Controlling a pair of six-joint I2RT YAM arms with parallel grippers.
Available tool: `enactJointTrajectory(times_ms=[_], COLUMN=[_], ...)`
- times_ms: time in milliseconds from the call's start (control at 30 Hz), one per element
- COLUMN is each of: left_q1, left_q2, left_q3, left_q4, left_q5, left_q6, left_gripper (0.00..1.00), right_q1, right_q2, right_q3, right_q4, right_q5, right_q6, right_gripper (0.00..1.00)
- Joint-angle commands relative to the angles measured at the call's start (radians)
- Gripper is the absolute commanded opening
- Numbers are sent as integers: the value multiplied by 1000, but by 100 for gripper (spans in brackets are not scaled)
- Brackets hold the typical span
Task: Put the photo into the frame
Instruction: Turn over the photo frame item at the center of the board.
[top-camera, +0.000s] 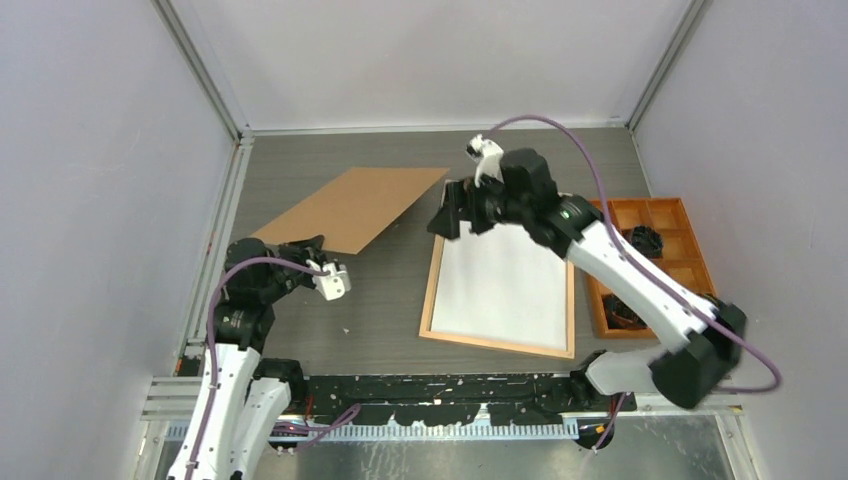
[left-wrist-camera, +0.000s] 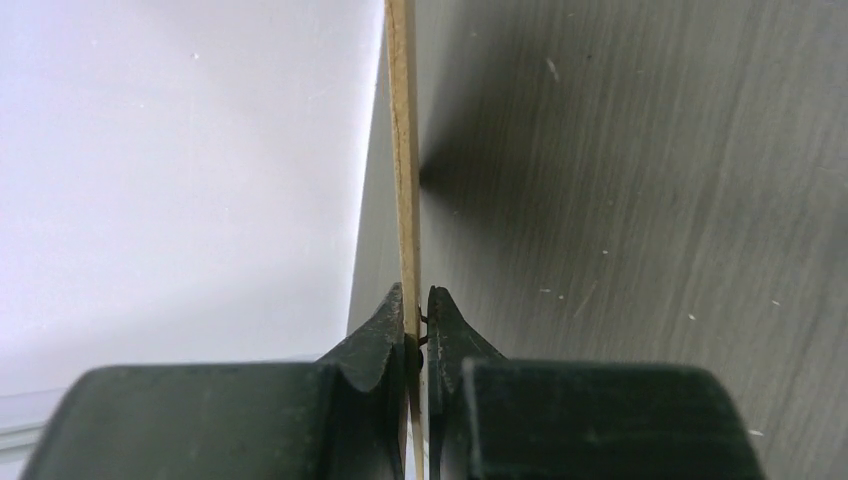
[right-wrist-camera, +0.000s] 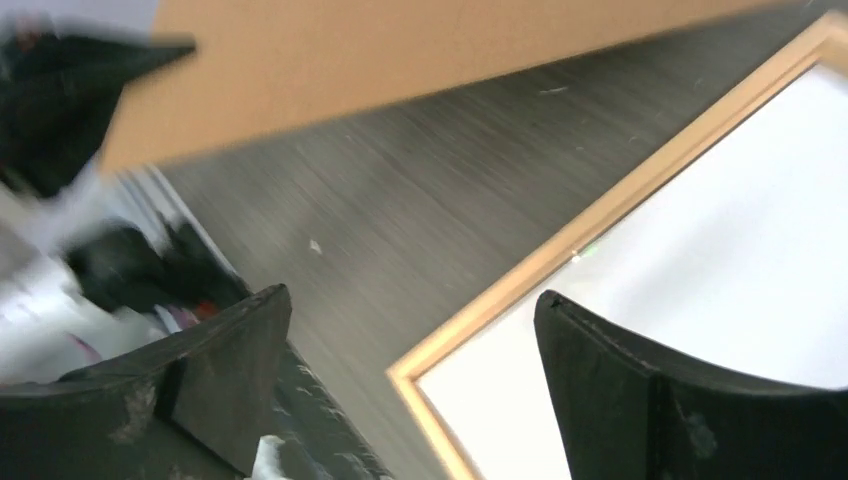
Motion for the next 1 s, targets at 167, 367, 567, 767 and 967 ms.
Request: enactJointTrajectory(times_ms=[167, 367, 567, 767, 967], left_q1=[-1, -1, -1, -1, -1], left_q2=[79, 161, 190, 210, 212], left_q3=[318, 499, 573, 613, 610], left_q4=[-475, -707, -777, -800, -794], left_q5=[148, 208, 212, 201, 190], left_q6=[145, 325, 399, 415, 420], left_gripper=[0, 0, 0, 0, 0], right_q1=[147, 183, 185, 203, 245], right_q2=[-166, -156, -114, -37, -2], right_q3=[-236, -218, -257, -210, -188], right_q4=[149, 224, 361, 342, 316], right_q5=[93, 63, 71, -2, 22], right_q6=[-777, -883, -952, -958, -977], right_gripper=[100, 99, 99, 91, 80])
